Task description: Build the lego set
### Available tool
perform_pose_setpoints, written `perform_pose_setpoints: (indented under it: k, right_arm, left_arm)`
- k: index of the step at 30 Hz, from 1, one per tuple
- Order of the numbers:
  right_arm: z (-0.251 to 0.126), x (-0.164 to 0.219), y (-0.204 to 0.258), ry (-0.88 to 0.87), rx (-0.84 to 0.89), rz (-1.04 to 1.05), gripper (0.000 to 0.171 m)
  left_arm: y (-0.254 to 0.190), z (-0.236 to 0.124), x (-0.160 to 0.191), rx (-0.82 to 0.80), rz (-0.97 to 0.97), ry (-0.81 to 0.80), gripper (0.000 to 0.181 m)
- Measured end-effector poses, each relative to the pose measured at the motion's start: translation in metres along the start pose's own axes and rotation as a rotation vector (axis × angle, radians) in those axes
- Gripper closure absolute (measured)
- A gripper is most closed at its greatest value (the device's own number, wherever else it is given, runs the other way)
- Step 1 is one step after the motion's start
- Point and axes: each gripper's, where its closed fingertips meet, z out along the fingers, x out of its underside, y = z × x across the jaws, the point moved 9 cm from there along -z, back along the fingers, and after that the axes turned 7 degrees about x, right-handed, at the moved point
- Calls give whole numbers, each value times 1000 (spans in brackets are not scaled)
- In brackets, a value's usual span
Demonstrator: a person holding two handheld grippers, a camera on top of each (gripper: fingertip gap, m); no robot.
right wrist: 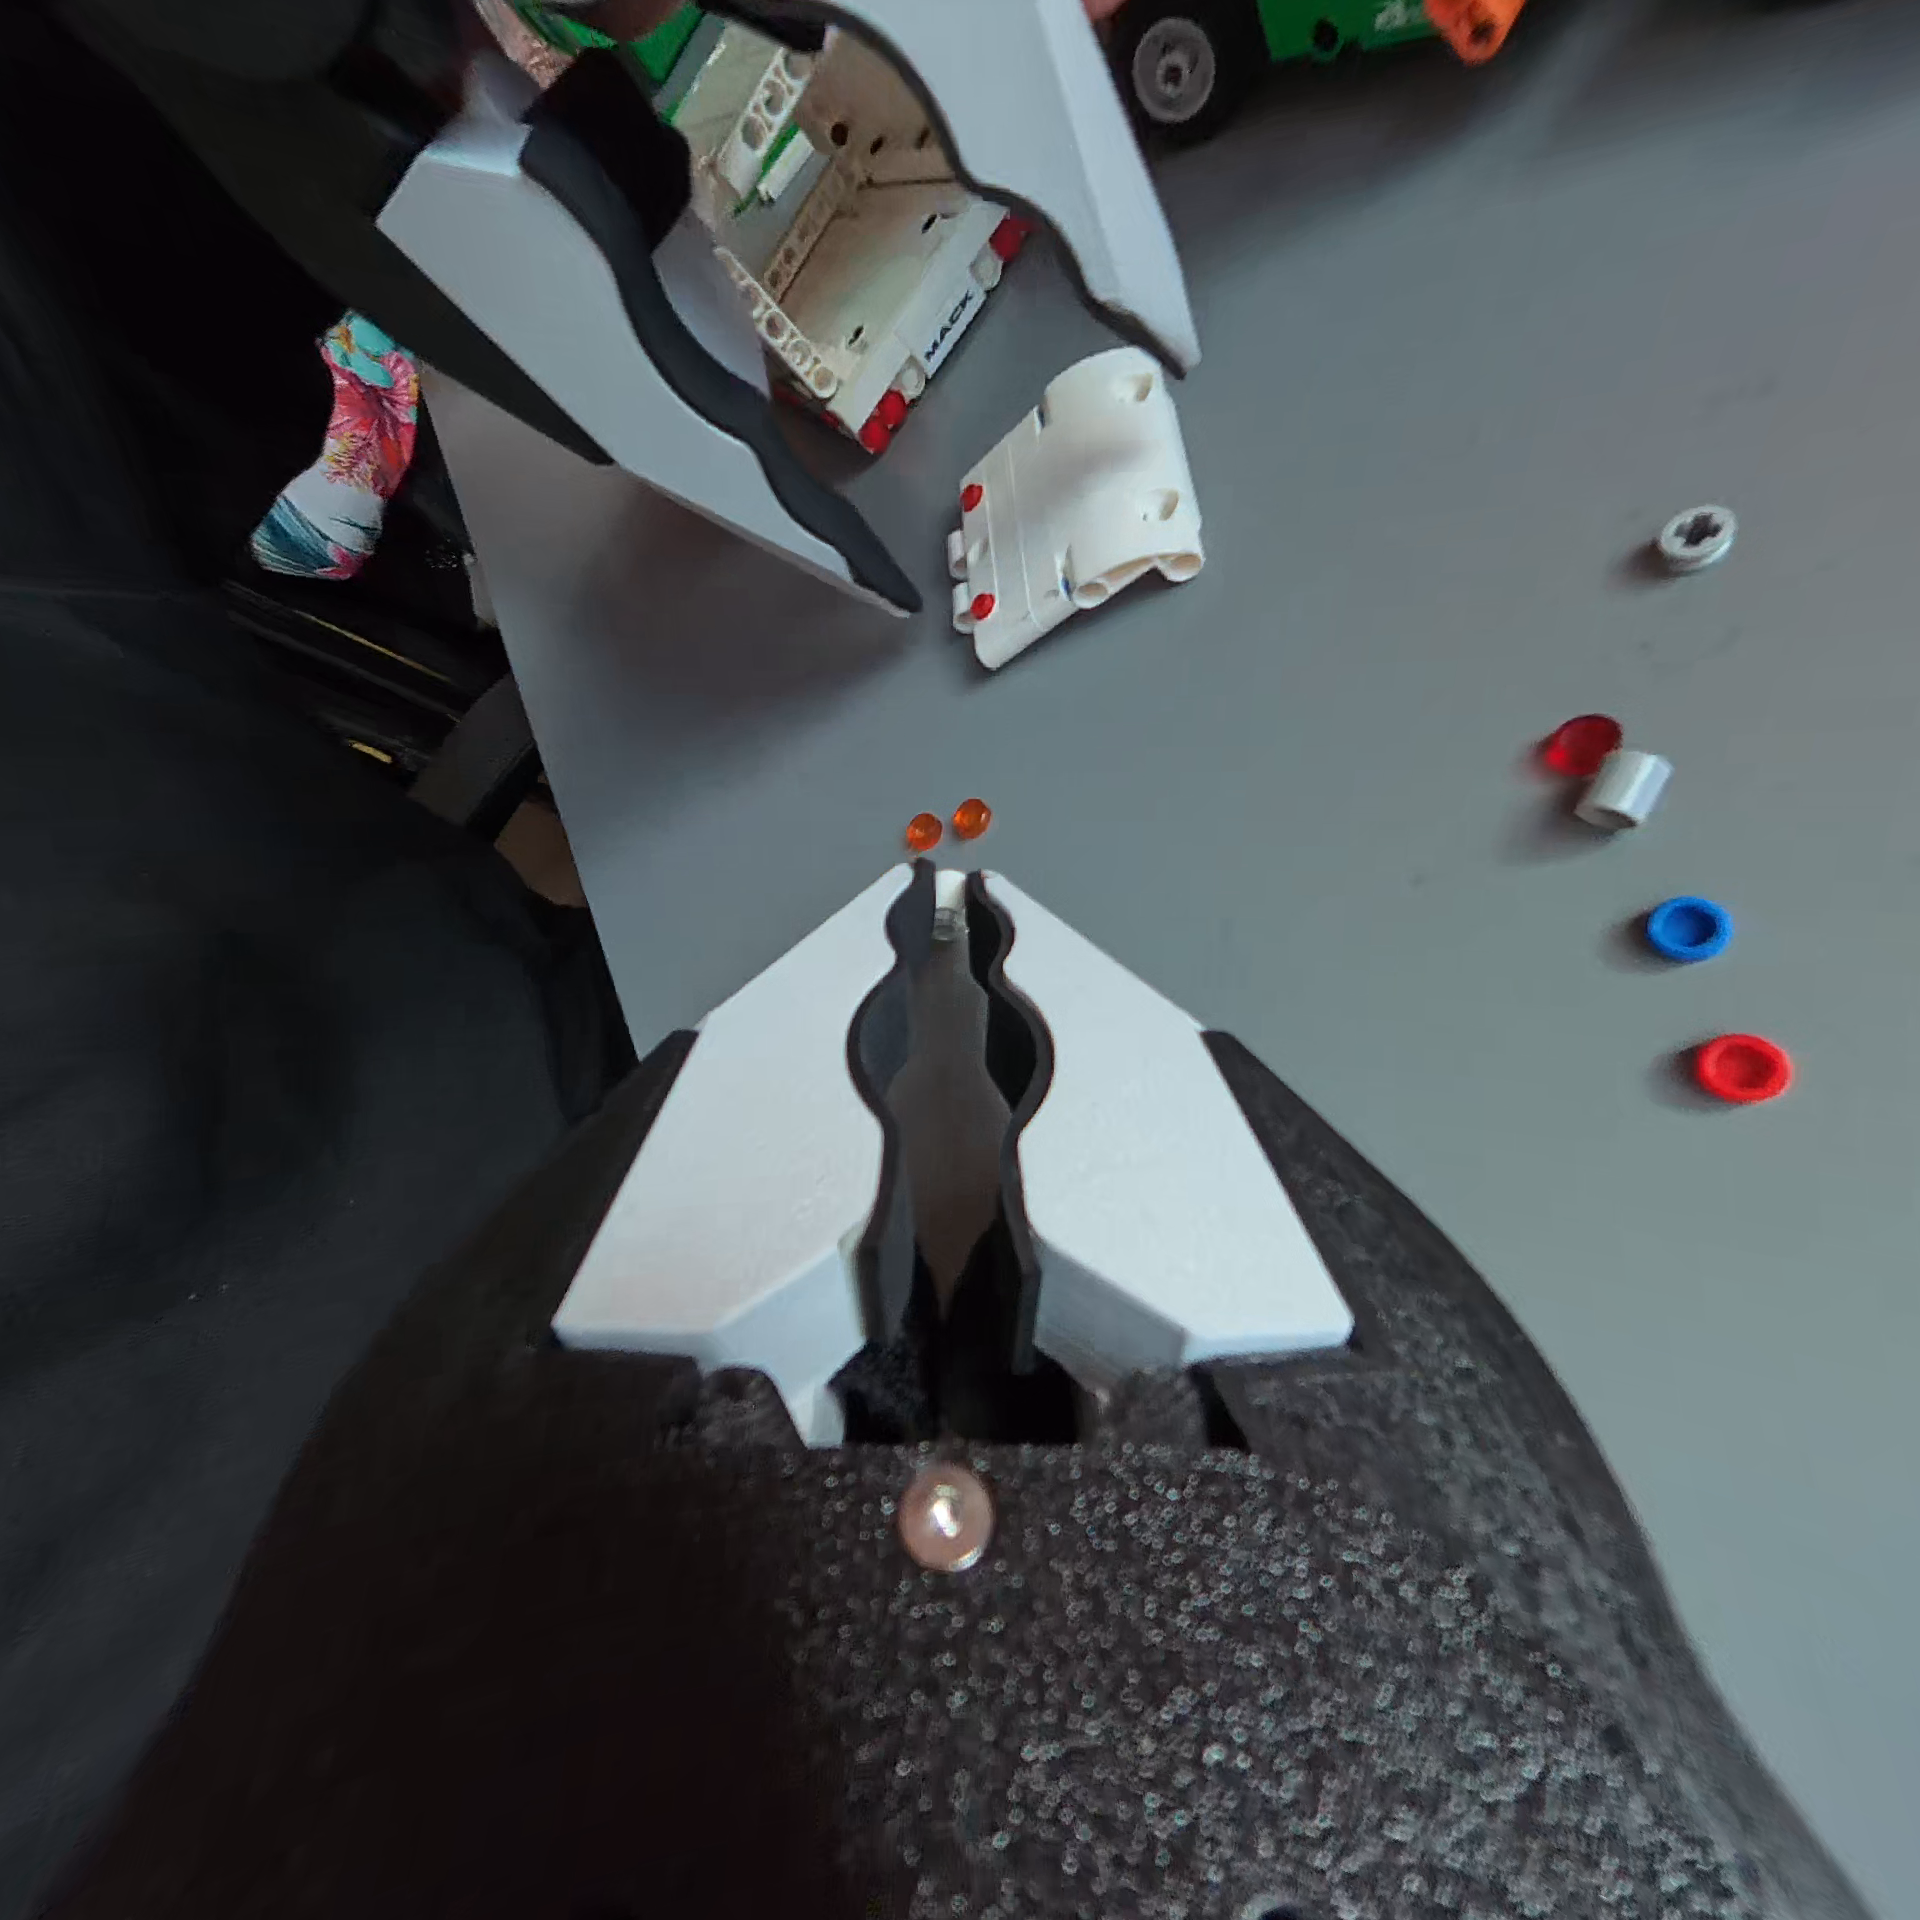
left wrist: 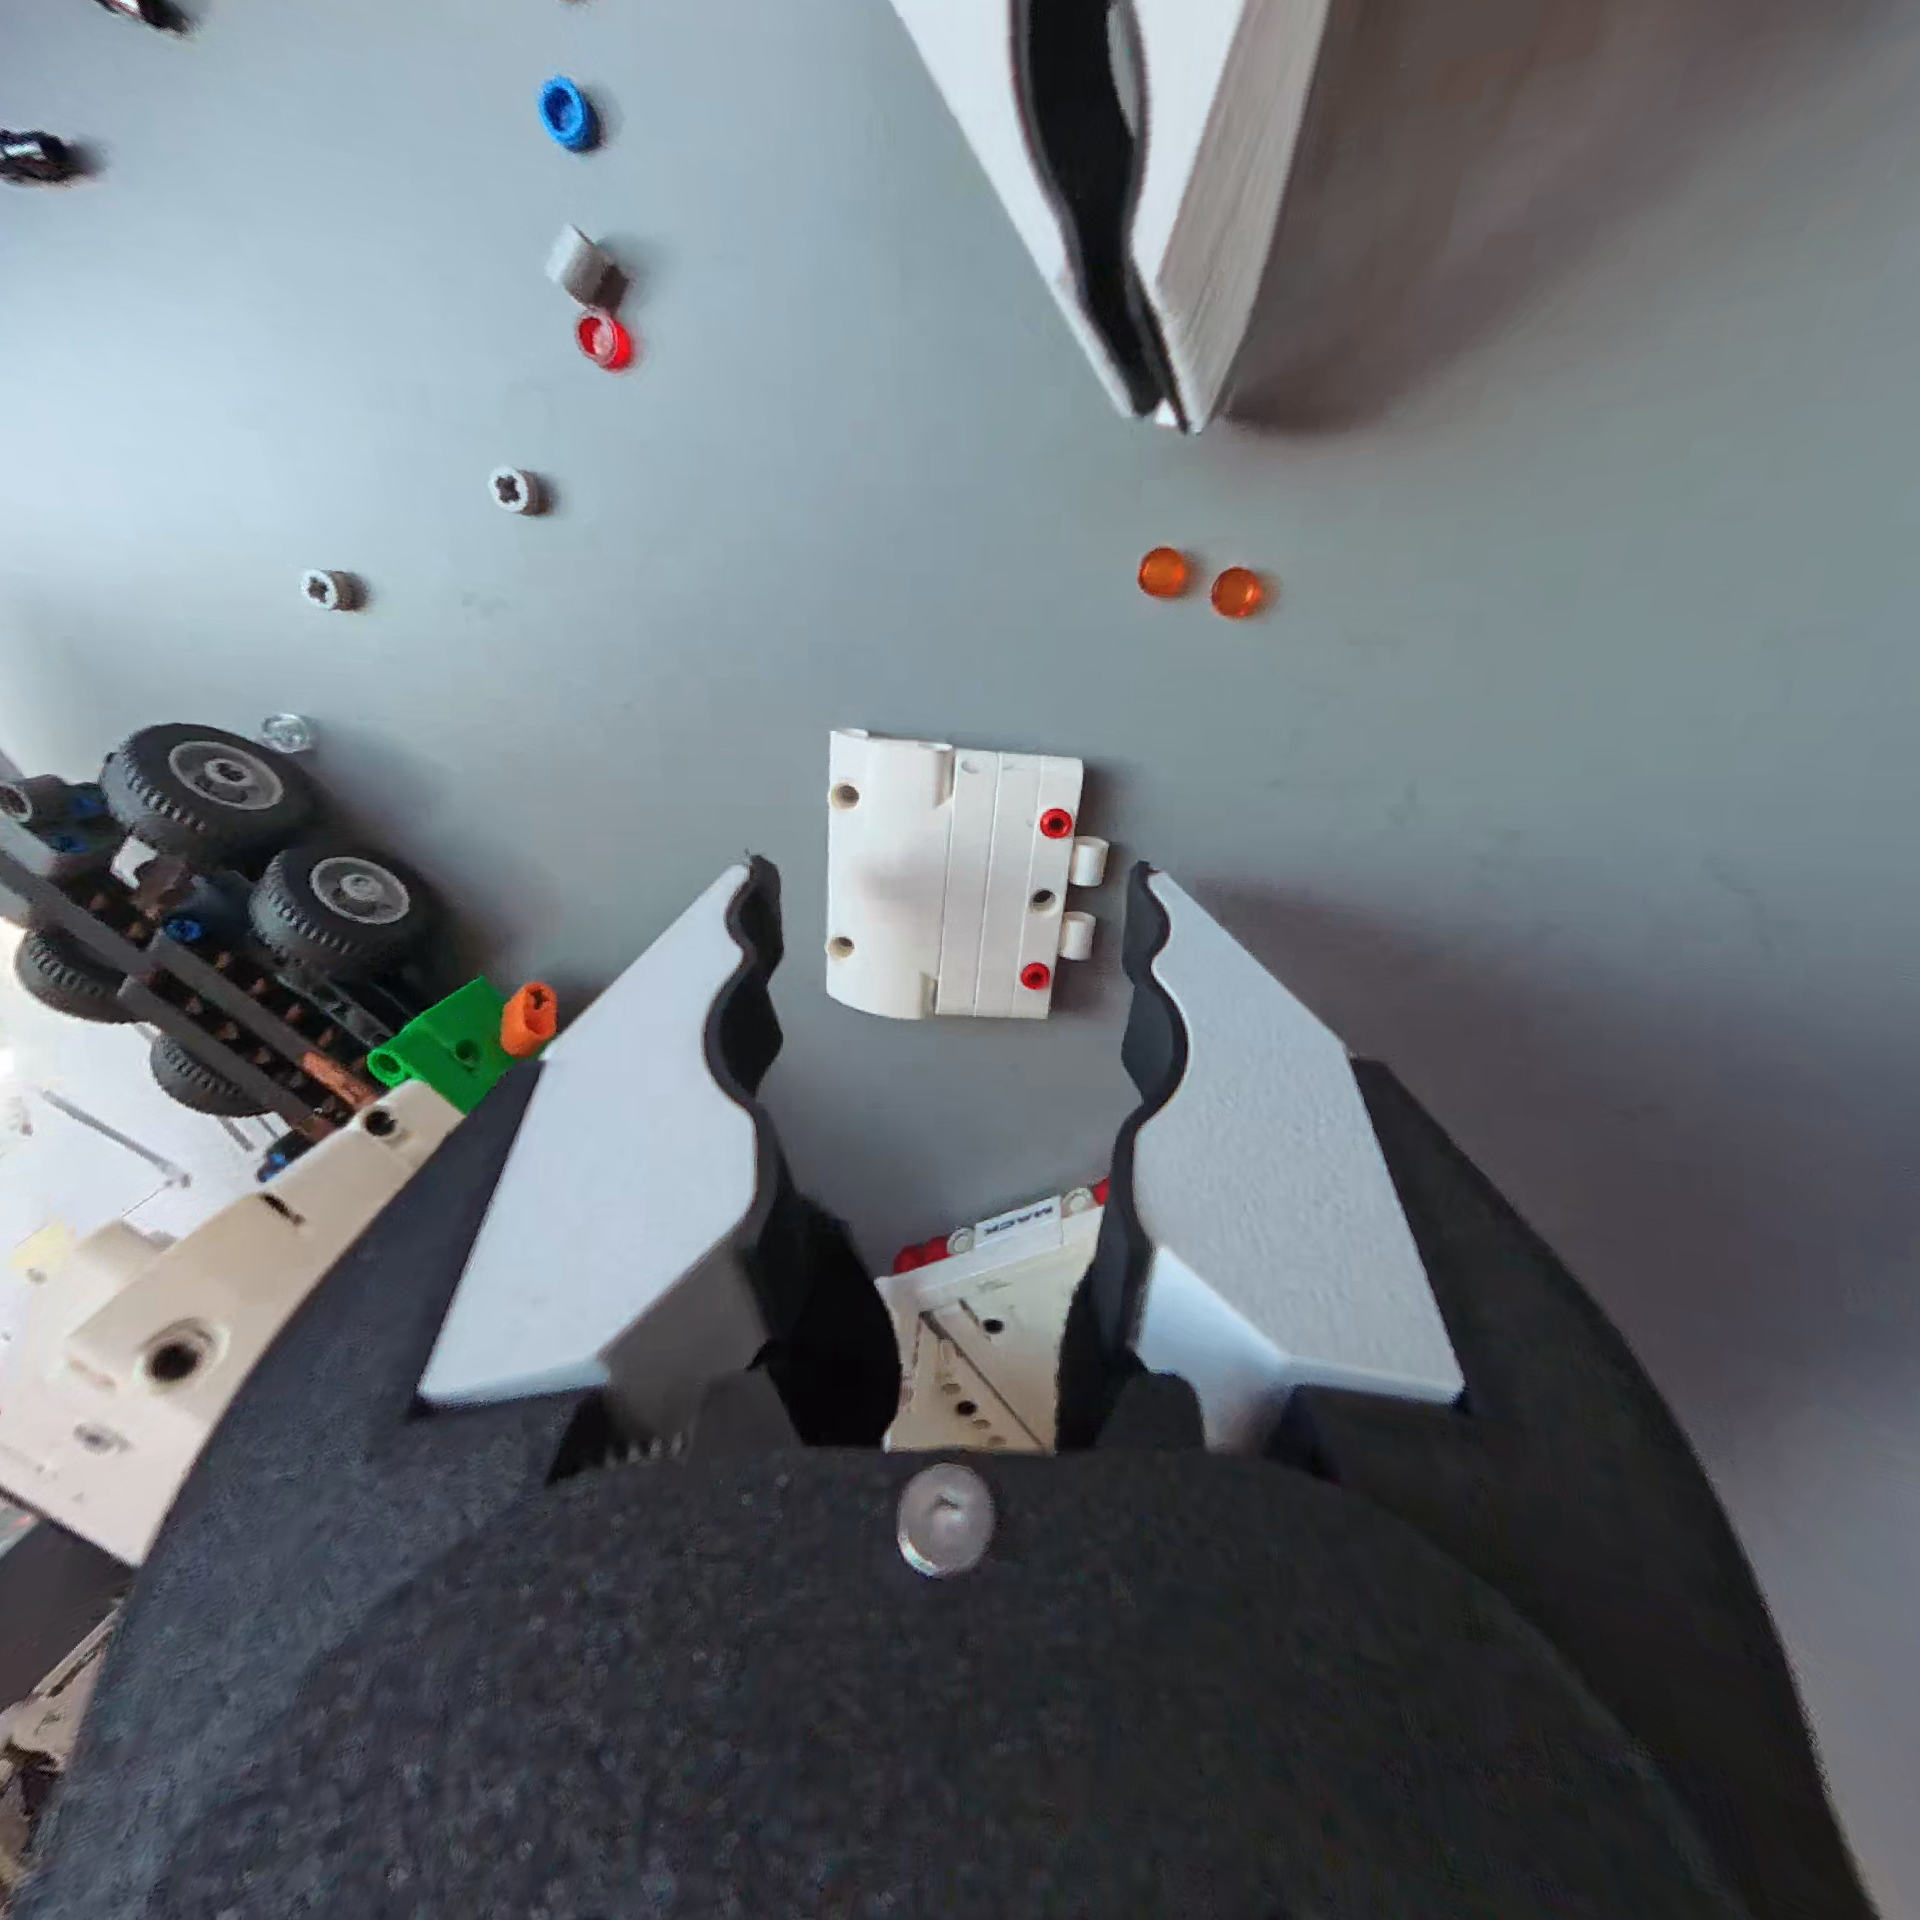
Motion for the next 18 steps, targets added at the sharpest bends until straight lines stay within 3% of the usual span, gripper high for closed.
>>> perform_pose_setpoints:
  k: [5,12,18]
  right_arm:
    - [2,1,1,41,74,-82,171]
    - [9,0,6,62,126,-180,171]
    - [6,-8,4,-42,171,-177,154]
  left_arm:
    - [8,5,2,68,-41,-3,128]
    - [4,11,8,110,-64,19,123]
    - [2,12,8,77,-83,-32,123]
